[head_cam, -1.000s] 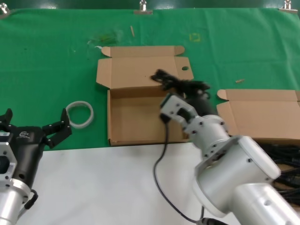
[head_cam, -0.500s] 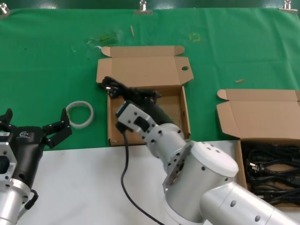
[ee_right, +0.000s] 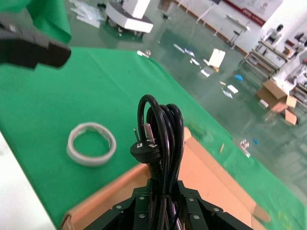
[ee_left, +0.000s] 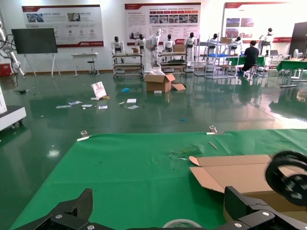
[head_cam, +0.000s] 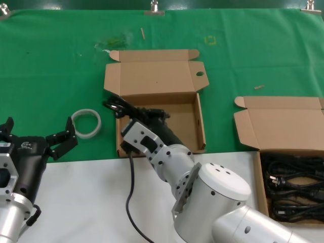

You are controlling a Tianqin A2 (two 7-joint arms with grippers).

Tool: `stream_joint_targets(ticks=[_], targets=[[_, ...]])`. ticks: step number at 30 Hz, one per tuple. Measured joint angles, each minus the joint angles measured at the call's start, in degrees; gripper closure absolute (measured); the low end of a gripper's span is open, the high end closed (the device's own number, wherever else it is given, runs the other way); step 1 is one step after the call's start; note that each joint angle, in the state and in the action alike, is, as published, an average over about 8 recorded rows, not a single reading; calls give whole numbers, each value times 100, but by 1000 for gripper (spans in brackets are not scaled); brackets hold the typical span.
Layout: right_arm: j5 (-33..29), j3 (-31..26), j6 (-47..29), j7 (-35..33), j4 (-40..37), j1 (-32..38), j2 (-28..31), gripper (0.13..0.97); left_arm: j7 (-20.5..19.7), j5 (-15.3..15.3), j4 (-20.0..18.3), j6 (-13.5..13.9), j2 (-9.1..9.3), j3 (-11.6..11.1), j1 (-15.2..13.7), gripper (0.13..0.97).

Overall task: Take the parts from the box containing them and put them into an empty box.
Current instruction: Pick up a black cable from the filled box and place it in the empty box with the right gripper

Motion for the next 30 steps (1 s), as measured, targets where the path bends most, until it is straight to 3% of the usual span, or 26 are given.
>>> stream_joint_targets(ticks=[12,24,30], targets=[[0,430,188,-217,63,-290,45,867,0,0,0,0,0,0,0,132],[0,475,192,-222,66,-315,182,840,0,0,0,0,0,0,0,132],[0,475,192,-222,66,-315,213,771,0,0,0,0,0,0,0,132]])
